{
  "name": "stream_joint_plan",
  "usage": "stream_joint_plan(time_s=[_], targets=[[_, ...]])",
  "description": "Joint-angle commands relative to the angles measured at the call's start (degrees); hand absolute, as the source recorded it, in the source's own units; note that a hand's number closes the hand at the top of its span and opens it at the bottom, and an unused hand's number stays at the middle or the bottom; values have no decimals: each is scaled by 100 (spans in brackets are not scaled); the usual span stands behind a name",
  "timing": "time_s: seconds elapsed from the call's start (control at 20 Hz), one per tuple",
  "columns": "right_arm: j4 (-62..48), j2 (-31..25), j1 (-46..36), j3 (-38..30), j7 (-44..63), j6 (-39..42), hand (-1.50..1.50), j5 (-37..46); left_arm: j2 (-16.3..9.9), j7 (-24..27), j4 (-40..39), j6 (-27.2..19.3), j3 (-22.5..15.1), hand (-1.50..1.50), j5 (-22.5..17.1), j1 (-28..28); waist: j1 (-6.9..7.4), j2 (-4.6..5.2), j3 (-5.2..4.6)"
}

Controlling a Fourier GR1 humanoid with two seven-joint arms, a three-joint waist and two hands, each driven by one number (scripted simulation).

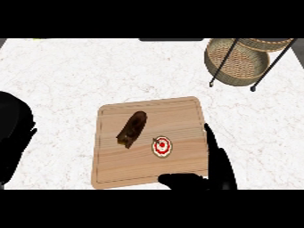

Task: Pick the cupcake from the cutting board and place it in the tiered basket

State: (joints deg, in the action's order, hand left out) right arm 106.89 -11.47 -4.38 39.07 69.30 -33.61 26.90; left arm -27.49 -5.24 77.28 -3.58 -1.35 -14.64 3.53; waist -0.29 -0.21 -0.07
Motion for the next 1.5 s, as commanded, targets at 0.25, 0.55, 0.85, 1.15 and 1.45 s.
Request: stream_joint_plan(time_s=[0.25, 0.55, 0.85, 1.15, 1.45], targets=[[132, 443, 500, -172, 411, 216, -150, 51, 134, -111, -108, 119, 109, 0, 156, -79, 21, 21, 6], [-189, 854, 612, -166, 142, 151, -150, 437, 453, -139, 206, -52, 52, 0, 453, 11, 36, 17, 7], [-480, 1135, 524, -179, -41, 192, -150, 478, 588, -122, 109, 24, 146, 0, 639, -30, 34, 20, 7], [-1077, 1142, 623, -482, -980, 150, -150, 104, 399, -148, 41, 494, 560, 0, 537, 71, 40, 21, 8], [-1739, 1146, -136, -746, -974, -79, -150, -438, 631, 136, -119, 547, 590, 0, 790, 36, 47, 24, 7]])
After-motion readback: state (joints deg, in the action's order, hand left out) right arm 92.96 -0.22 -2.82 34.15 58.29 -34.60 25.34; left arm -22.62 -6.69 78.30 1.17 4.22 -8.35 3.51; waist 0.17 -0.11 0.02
